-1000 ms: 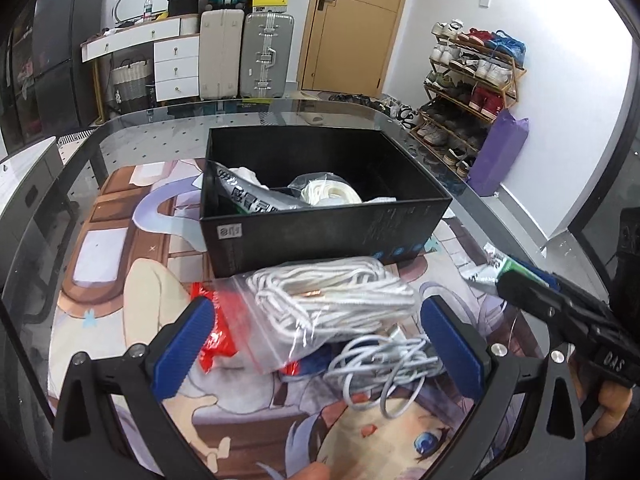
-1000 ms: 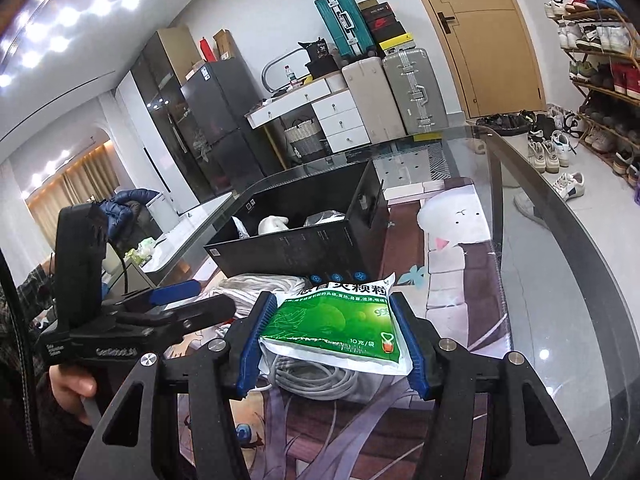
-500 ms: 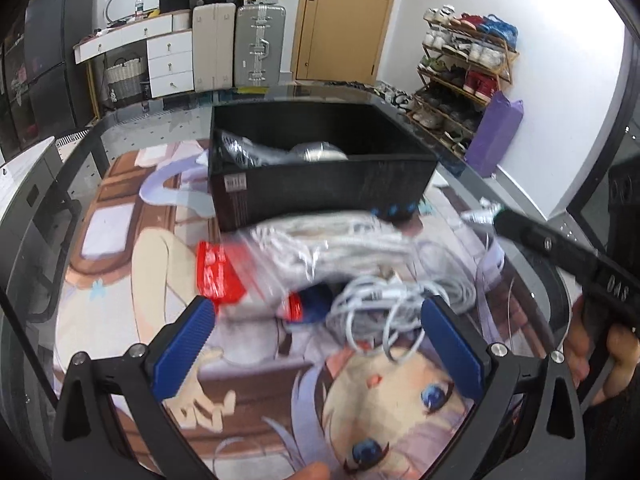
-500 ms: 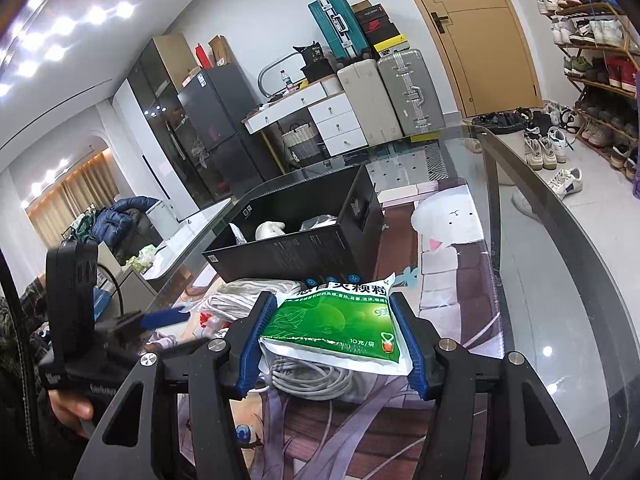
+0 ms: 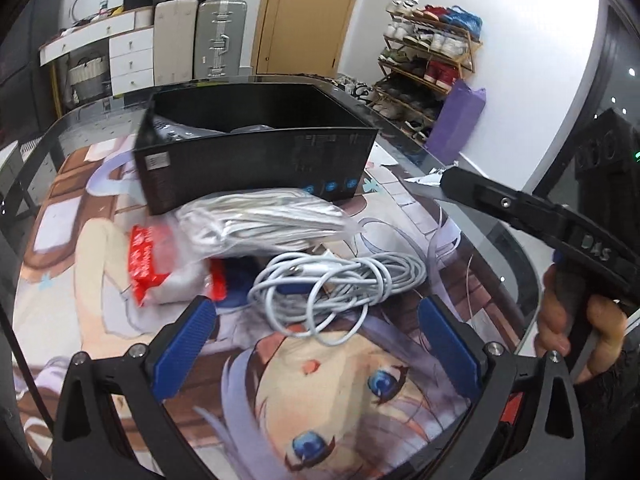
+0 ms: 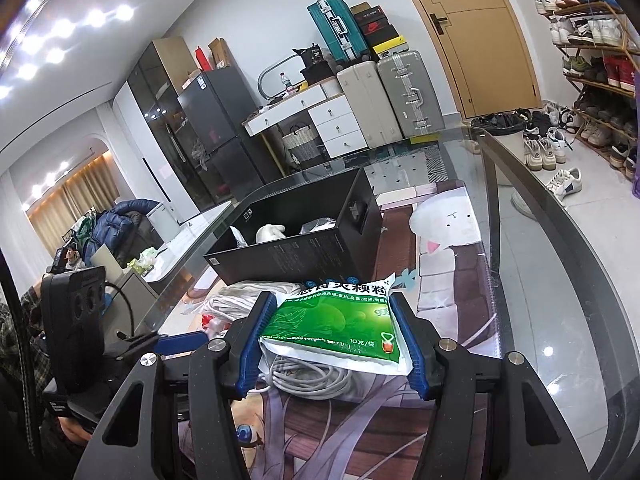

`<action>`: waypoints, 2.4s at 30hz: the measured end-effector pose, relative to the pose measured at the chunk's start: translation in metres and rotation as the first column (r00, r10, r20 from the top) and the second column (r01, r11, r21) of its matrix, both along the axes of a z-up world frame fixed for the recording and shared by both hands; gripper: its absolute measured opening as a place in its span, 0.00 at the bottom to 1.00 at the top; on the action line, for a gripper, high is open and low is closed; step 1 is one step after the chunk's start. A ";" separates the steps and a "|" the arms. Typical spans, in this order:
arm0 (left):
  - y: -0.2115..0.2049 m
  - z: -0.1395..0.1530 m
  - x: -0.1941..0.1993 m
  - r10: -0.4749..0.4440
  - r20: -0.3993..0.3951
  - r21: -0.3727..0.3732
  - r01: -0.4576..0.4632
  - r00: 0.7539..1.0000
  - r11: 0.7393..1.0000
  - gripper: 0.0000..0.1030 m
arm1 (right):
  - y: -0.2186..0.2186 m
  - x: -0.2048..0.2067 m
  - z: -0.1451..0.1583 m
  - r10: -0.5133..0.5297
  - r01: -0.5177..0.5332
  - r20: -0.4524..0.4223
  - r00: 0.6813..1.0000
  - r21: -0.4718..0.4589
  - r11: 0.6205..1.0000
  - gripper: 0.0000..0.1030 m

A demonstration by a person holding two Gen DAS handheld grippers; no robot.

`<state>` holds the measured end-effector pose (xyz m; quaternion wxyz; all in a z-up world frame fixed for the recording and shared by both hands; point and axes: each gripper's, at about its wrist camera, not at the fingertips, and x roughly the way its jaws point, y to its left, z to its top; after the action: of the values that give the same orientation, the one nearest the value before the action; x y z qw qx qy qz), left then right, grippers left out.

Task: Organize soft objects
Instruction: 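Grasp the loose white cable with the left gripper while the right gripper holds the green bag, then carry the green bag and white cable into the black box and open both grippers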

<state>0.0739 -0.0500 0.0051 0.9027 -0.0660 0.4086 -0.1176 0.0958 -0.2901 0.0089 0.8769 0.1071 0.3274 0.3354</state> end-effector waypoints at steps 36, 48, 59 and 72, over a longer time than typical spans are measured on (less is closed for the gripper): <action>-0.029 -0.002 0.000 -0.125 0.010 0.063 0.124 0.992 0.990 0.19 | -0.003 -0.003 0.005 -0.007 0.007 0.012 1.000 0.007 1.000 0.56; -0.018 0.022 -0.020 -0.144 0.066 -0.039 0.147 0.987 0.988 0.17 | -0.003 -0.009 0.017 -0.008 0.007 0.051 0.999 0.022 1.000 0.56; 0.001 0.058 -0.040 -0.114 0.160 -0.109 0.132 0.981 0.985 0.17 | -0.002 -0.025 0.045 -0.003 -0.004 0.127 0.992 0.057 0.998 0.56; 0.045 0.074 -0.028 0.026 0.194 -0.091 -0.009 0.981 0.996 0.17 | 0.026 -0.025 0.058 0.024 -0.024 0.131 0.991 0.003 1.000 0.56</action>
<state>0.0455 -0.0050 0.0796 0.9355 -0.0984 0.3118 -0.1338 0.0705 -0.2640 0.0667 0.8921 0.0830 0.2696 0.3530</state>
